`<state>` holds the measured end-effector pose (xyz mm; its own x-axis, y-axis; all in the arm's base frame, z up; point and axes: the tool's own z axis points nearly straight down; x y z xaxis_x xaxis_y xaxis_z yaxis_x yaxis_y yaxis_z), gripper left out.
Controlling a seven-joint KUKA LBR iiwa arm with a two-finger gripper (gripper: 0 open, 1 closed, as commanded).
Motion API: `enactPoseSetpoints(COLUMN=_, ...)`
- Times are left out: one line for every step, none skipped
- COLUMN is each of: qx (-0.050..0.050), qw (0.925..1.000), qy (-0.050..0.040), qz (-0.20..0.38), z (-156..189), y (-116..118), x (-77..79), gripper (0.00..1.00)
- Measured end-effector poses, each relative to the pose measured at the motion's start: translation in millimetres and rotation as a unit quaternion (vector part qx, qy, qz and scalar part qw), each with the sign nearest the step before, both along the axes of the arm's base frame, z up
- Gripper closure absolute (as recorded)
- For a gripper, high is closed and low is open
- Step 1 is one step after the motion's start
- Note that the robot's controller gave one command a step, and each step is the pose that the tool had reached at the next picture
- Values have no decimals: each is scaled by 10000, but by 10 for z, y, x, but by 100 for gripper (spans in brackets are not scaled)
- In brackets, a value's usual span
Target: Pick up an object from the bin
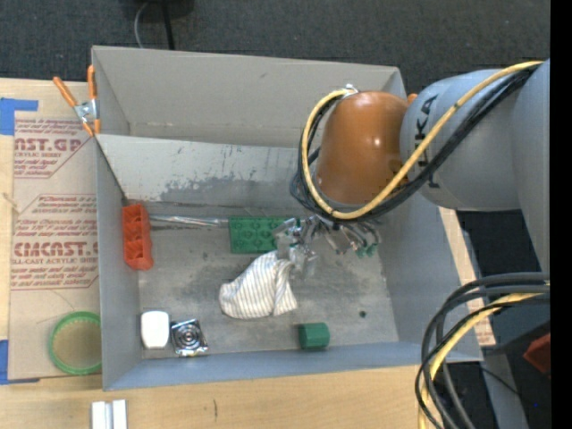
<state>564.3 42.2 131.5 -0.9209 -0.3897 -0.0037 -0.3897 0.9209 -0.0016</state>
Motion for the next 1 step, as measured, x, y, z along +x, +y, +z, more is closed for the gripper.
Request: enactPoseSetpoints(qx=-1, qw=9992, qy=-47, qz=390, z=-209, y=173, x=50, gripper=100)
